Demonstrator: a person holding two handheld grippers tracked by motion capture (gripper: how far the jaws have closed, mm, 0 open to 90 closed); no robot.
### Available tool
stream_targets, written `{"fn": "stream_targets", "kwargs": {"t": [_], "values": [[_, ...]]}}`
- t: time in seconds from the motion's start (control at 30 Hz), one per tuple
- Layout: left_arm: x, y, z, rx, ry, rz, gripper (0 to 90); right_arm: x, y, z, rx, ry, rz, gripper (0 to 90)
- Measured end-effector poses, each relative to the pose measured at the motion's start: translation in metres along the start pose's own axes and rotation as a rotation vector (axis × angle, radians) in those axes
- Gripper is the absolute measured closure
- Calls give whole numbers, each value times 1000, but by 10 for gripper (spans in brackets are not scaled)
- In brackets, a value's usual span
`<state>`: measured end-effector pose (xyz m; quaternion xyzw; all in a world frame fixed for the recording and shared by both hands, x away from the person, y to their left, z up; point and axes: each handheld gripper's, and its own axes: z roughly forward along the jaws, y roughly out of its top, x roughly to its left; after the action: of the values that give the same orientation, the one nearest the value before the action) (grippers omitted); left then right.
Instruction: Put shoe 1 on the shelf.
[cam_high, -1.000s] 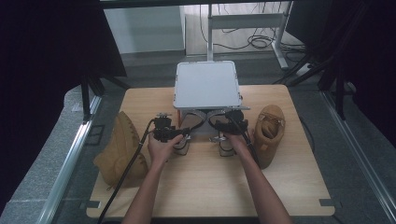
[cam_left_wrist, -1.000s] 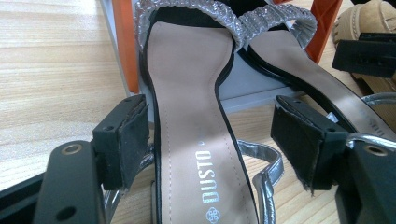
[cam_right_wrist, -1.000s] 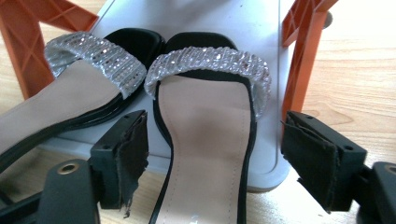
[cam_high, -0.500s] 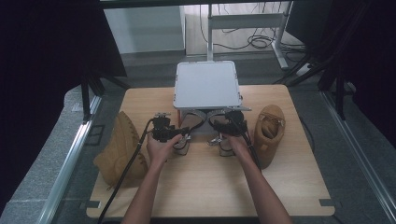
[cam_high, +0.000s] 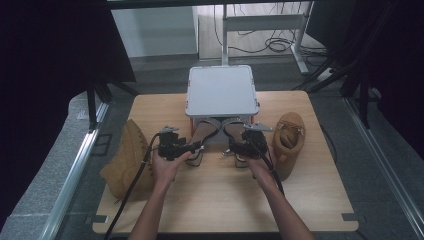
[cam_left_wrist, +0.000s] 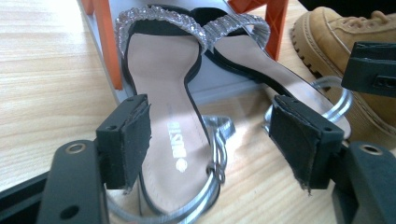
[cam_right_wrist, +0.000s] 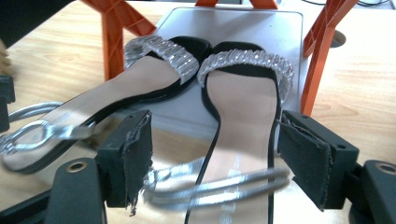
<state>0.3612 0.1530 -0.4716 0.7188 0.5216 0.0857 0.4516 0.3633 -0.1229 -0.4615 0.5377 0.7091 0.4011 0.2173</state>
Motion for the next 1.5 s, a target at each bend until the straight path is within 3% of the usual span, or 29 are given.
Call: {"fn": "stream_targets", "kwargs": {"t": [0.2, 0.4, 0.57, 0.73, 1.07, 1.27, 1.5], "values": [[1, -14, -16, -18, -16, 23, 298, 0, -16, -13, -20, 31, -4, 271], [-2, -30, -27, -19, -2, 51, 297, 0, -38, -24, -37, 43, -27, 269], [-4, -50, -28, 3, 16, 82, 296, -1, -58, -25, -35, 34, -39, 269], [-7, -60, -23, 27, 42, 115, 298, -3, -73, -23, -19, 34, -54, 263], [-16, -71, -13, 55, 87, 159, 298, -8, -79, -11, 7, 2, -50, 265], [-19, -75, -4, 52, 145, 181, 296, -9, -80, -5, 24, -10, -36, 271], [-24, -90, -7, 56, 157, 142, 287, -9, -81, -4, 29, -18, -27, 272]]}}
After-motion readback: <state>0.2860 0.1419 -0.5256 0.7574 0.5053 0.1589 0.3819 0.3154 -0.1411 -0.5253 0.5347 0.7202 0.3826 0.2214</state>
